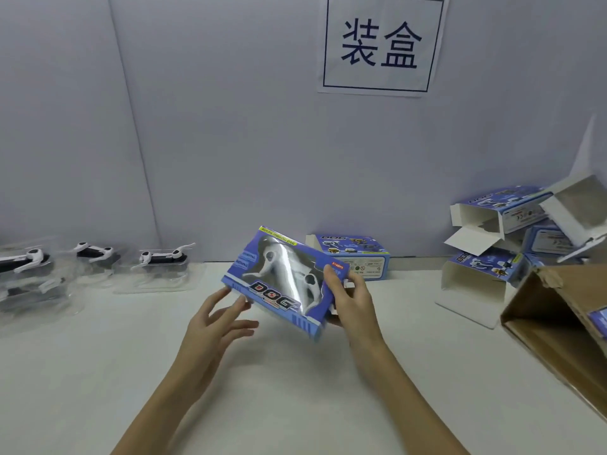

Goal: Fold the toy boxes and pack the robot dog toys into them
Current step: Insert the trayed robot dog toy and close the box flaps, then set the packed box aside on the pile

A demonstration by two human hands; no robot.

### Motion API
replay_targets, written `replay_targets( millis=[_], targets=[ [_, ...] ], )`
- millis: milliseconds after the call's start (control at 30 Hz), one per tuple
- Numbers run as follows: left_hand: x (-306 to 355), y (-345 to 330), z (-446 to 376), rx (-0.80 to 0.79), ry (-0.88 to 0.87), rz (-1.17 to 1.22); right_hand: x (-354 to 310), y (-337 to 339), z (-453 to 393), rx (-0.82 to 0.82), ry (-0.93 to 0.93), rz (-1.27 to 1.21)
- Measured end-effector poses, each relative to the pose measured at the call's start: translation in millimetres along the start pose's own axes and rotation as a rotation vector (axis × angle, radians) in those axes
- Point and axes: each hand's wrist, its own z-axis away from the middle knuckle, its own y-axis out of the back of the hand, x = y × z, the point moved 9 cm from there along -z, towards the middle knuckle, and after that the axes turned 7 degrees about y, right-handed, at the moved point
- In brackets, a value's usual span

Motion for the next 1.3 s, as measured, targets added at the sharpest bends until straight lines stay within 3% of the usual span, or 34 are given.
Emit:
replay_targets(
  millis=[133,233,300,400,533,633,733,1067,1300],
  targets=[
    [6,13,-8,0.029,-0.098,0.090,0,-4,12,-0.398,-0.195,0.185],
    [-1,8,-11,-0.011,-0.081,0.046,4,-2,21,-0.515,-0.277,0.238],
    [-5,3,-11,-0.023,-0.078,0.006,2,1,21,-0.467,-0.302,0.137],
    [-6,0,-11,-0.023,-0.060,0.013,-13,14,7,-0.261,-0.213,-0.127],
    [-6,6,-10,0.010,-0.030,-0.041,-53,47,-14,0.028,0.057,-0.633],
    [-6,8,-9,0.027,-0.003,-0.089,-83,70,-18,0.010,0.346,-0.821],
    [-8,4,-8,0.018,0.013,-0.108,-86,69,-15,-0.108,0.424,-0.517],
    [-7,8,-10,0.063,0.053,-0.128,-5,20,-37,-0.096,0.343,0.776],
    [-7,5,-8,0.054,0.051,-0.160,24,-39,-88,-0.388,0.357,1.307]
  ],
)
